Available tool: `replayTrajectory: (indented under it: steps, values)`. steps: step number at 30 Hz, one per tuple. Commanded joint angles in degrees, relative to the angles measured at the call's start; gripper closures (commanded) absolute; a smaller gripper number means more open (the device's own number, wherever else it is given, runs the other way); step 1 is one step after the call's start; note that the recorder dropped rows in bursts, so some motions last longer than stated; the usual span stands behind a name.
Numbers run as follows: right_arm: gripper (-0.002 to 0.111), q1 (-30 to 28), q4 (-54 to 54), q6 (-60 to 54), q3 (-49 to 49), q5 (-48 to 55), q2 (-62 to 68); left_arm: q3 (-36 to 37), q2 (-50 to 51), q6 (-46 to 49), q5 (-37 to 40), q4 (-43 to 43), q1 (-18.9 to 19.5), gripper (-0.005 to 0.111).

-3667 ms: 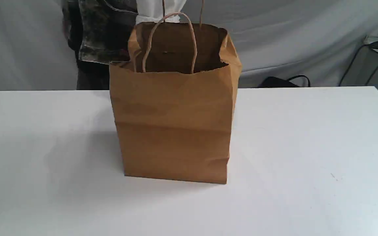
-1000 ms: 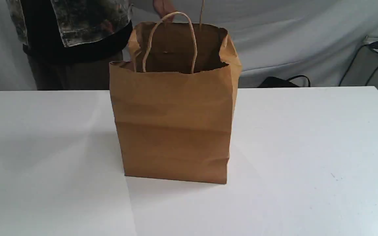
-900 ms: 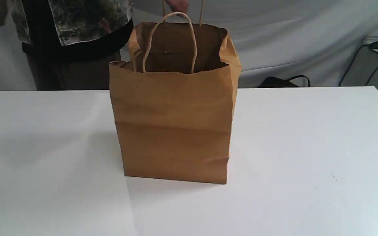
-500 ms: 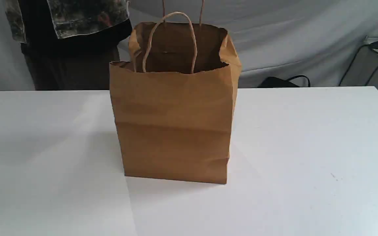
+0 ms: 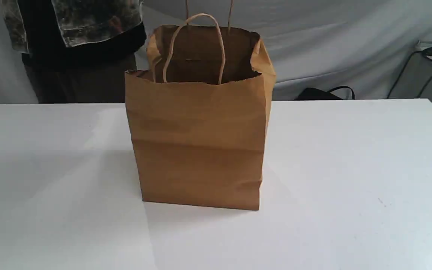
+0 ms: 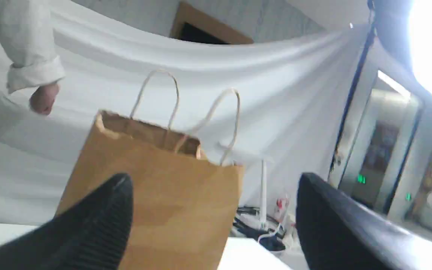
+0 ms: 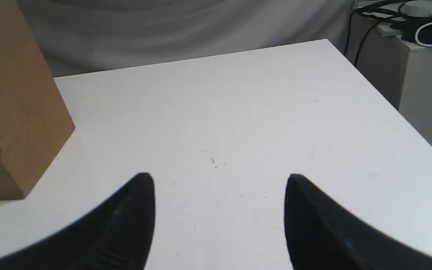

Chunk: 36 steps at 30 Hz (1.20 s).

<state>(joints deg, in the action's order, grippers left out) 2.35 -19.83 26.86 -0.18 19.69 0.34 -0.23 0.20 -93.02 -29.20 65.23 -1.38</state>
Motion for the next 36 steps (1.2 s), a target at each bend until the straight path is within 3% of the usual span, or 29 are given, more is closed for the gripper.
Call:
replayTrajectory:
  steps: [1,3,7,12,14,28,33,36]
  values:
    - [0.057,0.2,0.2,0.0,0.2,0.1,-0.3,-0.1,-0.2,7.4,7.2,-16.7,0.2,0.043]
    - [0.057,0.2,0.2,0.0,0.2,0.1,-0.3,-0.1,-0.2,24.2,12.3,-31.7,0.2,0.043]
    - [0.057,0.2,0.2,0.0,0.2,0.1,-0.3,0.2,-0.2,56.2,11.6,-50.7,0.2,0.043]
    - [0.057,0.2,0.2,0.0,0.2,0.1,-0.3,0.2,-0.2,84.8,19.9,-72.3,0.2,0.043]
    - [0.057,0.2,0.2,0.0,0.2,0.1,-0.3,0.2,-0.2,91.4,23.0,-77.8,0.2,0.043]
    - [0.057,0.2,0.2,0.0,0.2,0.1,-0.3,0.2,-0.2,93.0,44.2,-72.1,0.2,0.043]
    - [0.057,0.2,0.2,0.0,0.2,0.1,-0.3,0.2,-0.2,93.0,44.1,-72.0,0.6,0.043]
    - [0.057,0.2,0.2,0.0,0.2,0.1,-0.3,0.2,-0.2,93.0,43.9,-72.0,3.8,0.043]
